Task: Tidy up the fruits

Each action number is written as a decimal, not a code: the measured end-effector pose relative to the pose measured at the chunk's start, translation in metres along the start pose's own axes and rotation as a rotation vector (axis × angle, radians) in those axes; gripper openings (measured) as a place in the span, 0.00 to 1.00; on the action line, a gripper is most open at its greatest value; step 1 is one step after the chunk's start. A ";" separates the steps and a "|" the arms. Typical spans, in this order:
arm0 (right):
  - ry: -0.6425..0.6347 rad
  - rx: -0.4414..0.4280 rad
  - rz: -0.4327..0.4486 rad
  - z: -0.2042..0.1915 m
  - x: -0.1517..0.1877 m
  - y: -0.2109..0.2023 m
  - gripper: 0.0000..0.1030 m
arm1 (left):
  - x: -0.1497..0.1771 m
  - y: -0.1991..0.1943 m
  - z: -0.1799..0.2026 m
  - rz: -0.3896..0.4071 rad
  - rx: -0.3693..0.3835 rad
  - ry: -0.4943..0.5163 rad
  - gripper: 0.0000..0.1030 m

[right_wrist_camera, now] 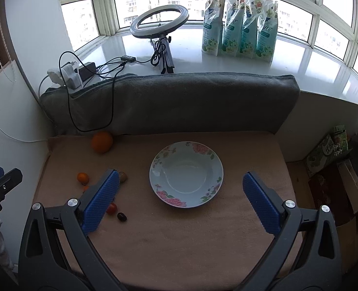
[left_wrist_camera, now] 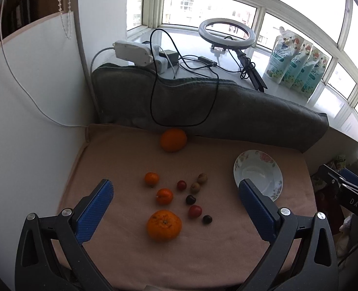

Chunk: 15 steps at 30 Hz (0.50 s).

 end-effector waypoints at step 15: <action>-0.051 -0.035 -0.049 -0.025 0.015 0.023 1.00 | 0.015 0.007 -0.021 -0.003 -0.019 -0.037 0.99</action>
Point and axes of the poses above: each gripper's, at about its wrist camera, not at the fingertips, and y roughly the way its jaws point, z to its right, x to its underside, the point moved 7 cm from there along y, roughly the way its jaws point, and after that the axes turned 2 degrees about -z, right-handed, at the moved point
